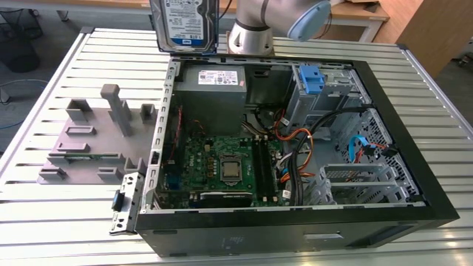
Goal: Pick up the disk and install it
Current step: 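Pick up the disk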
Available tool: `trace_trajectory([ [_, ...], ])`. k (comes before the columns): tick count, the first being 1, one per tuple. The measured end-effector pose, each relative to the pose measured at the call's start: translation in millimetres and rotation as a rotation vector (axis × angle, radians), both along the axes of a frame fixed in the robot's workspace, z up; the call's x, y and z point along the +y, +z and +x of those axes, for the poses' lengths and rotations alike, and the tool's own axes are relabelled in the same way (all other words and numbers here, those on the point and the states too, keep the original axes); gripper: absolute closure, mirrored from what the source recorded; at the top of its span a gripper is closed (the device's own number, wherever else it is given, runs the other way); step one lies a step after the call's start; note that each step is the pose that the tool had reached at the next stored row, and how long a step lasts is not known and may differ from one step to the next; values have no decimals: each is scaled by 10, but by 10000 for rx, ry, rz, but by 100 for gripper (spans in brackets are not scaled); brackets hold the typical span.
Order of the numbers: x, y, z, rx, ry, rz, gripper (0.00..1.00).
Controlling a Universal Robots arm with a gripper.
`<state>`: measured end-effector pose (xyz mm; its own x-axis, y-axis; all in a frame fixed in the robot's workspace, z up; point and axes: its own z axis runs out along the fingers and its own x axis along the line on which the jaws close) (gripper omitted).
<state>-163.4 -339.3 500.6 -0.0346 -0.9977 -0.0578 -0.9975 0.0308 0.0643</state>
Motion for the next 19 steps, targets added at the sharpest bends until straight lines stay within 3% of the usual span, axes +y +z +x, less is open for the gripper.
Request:
trace_trajectory([
  [3,0,-3,37,-1,0,3,65],
  [12,0,-13,290,21,0,2,65],
  [19,-25,-73,358,22,0,2,65],
])
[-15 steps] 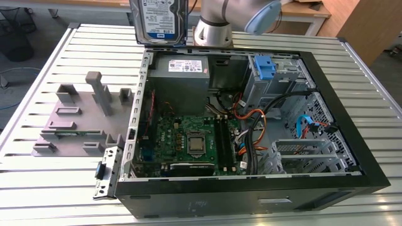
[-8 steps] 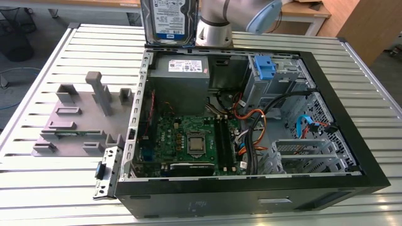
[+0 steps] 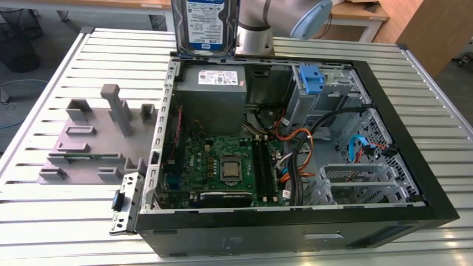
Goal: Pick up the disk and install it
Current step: 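Pick up the disk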
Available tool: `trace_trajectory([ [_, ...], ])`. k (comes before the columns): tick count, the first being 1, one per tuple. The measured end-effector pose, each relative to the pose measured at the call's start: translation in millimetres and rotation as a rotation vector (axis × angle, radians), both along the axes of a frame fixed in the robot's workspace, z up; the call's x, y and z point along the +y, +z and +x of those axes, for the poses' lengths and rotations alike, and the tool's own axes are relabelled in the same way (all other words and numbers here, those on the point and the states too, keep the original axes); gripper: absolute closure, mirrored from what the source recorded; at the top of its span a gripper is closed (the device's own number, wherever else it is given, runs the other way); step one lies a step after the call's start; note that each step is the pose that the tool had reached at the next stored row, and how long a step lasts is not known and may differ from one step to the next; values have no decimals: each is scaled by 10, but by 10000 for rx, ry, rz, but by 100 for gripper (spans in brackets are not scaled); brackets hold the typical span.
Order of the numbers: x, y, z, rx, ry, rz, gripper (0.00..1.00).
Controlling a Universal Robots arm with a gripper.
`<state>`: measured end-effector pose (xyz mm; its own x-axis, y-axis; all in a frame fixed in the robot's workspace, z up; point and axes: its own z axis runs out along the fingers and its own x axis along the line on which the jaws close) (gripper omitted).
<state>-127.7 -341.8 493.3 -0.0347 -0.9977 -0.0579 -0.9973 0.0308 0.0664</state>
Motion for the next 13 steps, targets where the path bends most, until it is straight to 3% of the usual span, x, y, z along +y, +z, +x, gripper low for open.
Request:
trace_trajectory([
  [13,-63,-48,379,-1,0,-9,65],
])
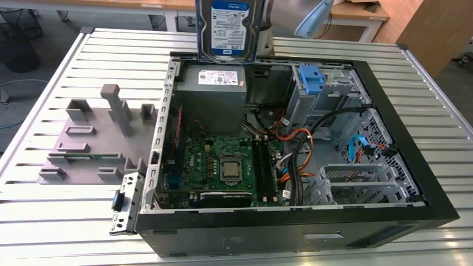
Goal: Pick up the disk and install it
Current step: 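Pick up the disk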
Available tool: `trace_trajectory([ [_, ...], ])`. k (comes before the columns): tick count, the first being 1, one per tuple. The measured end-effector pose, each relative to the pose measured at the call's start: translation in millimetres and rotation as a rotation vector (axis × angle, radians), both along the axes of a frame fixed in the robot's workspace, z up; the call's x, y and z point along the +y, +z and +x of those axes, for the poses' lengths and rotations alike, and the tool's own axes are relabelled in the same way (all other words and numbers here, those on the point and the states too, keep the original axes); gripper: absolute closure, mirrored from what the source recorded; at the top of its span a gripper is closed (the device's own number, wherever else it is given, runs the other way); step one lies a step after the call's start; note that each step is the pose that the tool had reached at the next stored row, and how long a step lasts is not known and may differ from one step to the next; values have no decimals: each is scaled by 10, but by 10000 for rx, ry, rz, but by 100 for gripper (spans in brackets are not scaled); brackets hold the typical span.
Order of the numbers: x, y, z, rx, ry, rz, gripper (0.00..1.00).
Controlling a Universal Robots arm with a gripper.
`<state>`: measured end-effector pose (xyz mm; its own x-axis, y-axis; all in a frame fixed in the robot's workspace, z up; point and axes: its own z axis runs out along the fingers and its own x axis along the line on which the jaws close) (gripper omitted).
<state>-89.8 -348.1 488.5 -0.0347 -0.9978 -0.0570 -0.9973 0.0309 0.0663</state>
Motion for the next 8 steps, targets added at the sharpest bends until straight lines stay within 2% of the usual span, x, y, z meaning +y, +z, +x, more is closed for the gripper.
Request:
trace_trajectory([
  [3,-27,-10,75,1,1,-2,65],
  [8,-113,-33,152,0,1,-1,65],
])
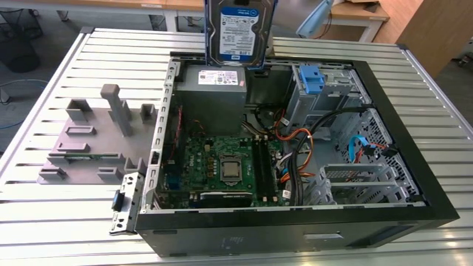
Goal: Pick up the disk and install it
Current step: 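Pick up the disk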
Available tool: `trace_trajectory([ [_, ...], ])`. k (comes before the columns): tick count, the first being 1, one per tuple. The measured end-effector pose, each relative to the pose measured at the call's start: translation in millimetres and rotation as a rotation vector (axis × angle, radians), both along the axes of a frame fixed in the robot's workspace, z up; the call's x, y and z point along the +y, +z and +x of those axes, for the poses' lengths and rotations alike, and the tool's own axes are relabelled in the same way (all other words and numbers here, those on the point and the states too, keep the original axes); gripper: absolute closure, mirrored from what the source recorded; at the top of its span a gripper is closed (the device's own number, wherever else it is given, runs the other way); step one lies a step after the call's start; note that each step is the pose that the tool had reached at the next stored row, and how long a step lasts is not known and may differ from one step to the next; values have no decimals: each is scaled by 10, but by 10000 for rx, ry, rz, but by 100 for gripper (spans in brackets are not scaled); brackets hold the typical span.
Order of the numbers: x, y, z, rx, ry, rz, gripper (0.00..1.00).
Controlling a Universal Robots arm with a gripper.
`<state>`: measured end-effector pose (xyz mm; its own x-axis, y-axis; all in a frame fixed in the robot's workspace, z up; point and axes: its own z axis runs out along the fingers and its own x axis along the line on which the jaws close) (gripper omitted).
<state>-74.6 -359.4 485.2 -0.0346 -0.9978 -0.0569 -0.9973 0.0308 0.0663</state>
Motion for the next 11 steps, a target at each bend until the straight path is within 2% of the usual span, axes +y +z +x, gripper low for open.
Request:
trace_trajectory([
  [7,-145,-30,89,0,-1,0,65],
  [11,-206,-46,176,1,-1,-1,65],
])
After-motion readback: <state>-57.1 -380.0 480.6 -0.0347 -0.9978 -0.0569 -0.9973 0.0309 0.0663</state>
